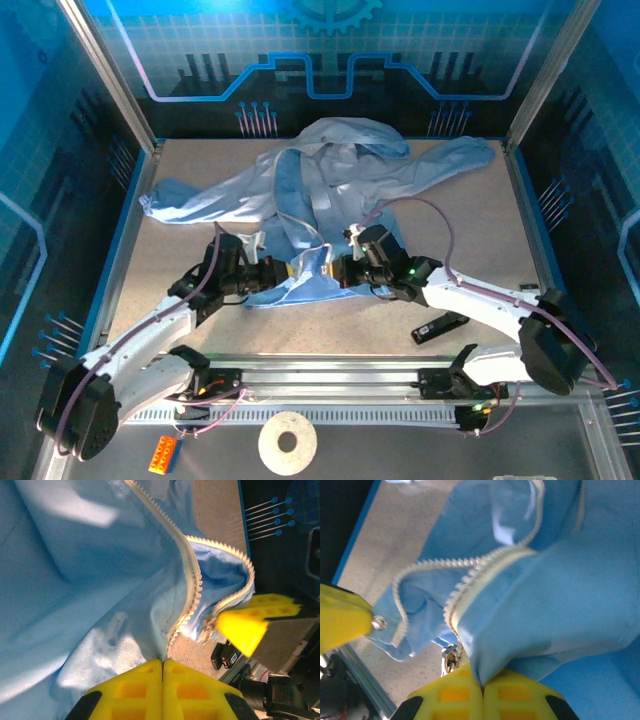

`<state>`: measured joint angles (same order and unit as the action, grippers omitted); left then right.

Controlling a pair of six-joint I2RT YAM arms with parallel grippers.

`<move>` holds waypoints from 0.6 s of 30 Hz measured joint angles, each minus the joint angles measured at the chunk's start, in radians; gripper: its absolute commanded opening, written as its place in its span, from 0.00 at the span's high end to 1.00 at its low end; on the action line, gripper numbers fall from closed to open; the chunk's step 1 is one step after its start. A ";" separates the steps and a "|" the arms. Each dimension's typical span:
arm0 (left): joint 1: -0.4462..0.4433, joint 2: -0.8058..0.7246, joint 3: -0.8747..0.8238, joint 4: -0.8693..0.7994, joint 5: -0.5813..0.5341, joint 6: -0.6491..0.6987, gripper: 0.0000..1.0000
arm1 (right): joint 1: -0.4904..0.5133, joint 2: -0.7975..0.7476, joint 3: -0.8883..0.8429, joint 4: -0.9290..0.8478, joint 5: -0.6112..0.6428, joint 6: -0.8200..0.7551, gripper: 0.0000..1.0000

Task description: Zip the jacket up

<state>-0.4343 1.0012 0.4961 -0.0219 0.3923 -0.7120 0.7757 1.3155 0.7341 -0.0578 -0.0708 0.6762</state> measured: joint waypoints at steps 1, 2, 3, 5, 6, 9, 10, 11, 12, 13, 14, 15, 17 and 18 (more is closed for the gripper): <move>-0.003 0.023 0.000 0.021 0.006 -0.005 1.00 | -0.006 0.002 -0.021 0.010 -0.013 0.003 1.00; -0.008 0.040 -0.001 0.037 0.008 -0.013 1.00 | -0.012 0.002 -0.040 0.022 -0.022 0.006 1.00; -0.015 0.058 -0.001 0.056 0.010 -0.019 1.00 | -0.018 0.002 -0.061 0.031 -0.029 0.012 1.00; -0.032 0.084 -0.001 0.083 0.014 -0.024 1.00 | -0.024 0.002 -0.092 0.043 -0.043 0.022 1.00; -0.042 0.093 -0.001 0.095 0.016 -0.024 1.00 | -0.024 0.001 -0.102 0.045 -0.046 0.024 1.00; -0.060 0.105 -0.001 0.125 0.019 -0.027 1.00 | -0.026 -0.022 -0.113 0.041 -0.048 0.030 1.00; -0.061 0.105 -0.001 0.135 0.024 -0.027 1.00 | -0.029 -0.035 -0.112 0.041 -0.054 0.029 1.00; -0.063 0.105 0.000 0.144 0.027 -0.026 1.00 | -0.033 -0.048 -0.111 0.041 -0.060 0.026 1.00; -0.063 0.103 0.001 0.155 0.030 -0.026 1.00 | -0.039 -0.061 -0.108 0.039 -0.069 0.022 1.00; -0.063 0.096 0.001 0.163 0.032 -0.022 1.00 | -0.045 -0.071 -0.101 0.034 -0.074 0.014 1.00; -0.063 0.084 0.001 0.166 0.034 -0.021 1.00 | -0.048 -0.079 -0.092 0.029 -0.079 0.010 1.00; -0.064 0.066 0.001 0.169 0.034 -0.018 1.00 | -0.051 -0.086 -0.080 0.026 -0.086 0.002 1.00; -0.066 0.029 0.002 0.177 0.034 -0.012 1.00 | -0.051 -0.100 -0.064 0.026 -0.096 -0.006 1.00; -0.066 0.011 0.002 0.186 0.034 -0.011 1.00 | -0.050 -0.109 -0.060 0.031 -0.103 -0.009 1.00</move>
<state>-0.4999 1.0119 0.4976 0.1638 0.4259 -0.7231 0.7254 1.2068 0.6746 -0.0269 -0.1738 0.6674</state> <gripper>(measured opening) 0.064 0.036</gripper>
